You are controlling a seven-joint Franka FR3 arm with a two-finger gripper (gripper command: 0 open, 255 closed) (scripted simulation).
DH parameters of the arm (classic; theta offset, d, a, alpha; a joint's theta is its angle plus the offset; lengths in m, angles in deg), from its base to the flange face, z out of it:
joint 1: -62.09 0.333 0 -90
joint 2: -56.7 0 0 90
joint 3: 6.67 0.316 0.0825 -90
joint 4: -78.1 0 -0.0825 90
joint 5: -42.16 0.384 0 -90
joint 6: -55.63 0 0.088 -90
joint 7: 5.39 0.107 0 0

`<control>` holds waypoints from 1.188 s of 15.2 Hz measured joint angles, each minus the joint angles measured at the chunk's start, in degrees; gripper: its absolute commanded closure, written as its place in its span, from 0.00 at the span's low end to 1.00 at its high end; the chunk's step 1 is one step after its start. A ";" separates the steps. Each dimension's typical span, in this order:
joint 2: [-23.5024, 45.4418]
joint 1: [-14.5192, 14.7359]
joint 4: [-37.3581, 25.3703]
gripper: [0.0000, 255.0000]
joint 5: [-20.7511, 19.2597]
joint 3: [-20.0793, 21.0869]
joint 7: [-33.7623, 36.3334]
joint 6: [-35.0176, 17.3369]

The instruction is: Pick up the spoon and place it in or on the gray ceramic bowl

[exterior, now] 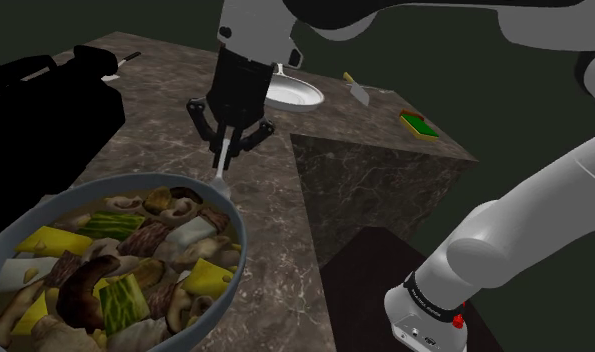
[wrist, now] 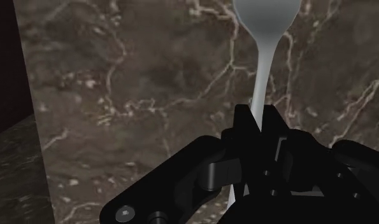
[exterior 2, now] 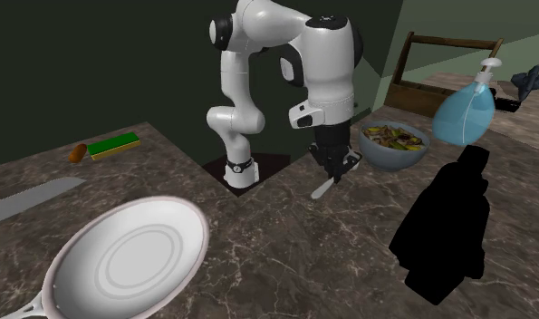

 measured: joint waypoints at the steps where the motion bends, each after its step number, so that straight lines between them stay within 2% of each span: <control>1: -0.09 -0.05 -0.60 1.00 -0.02 -0.13 0.05 0.68; 18: 1.89 -0.77 -15.22 1.00 -2.14 -0.69 3.27 13.34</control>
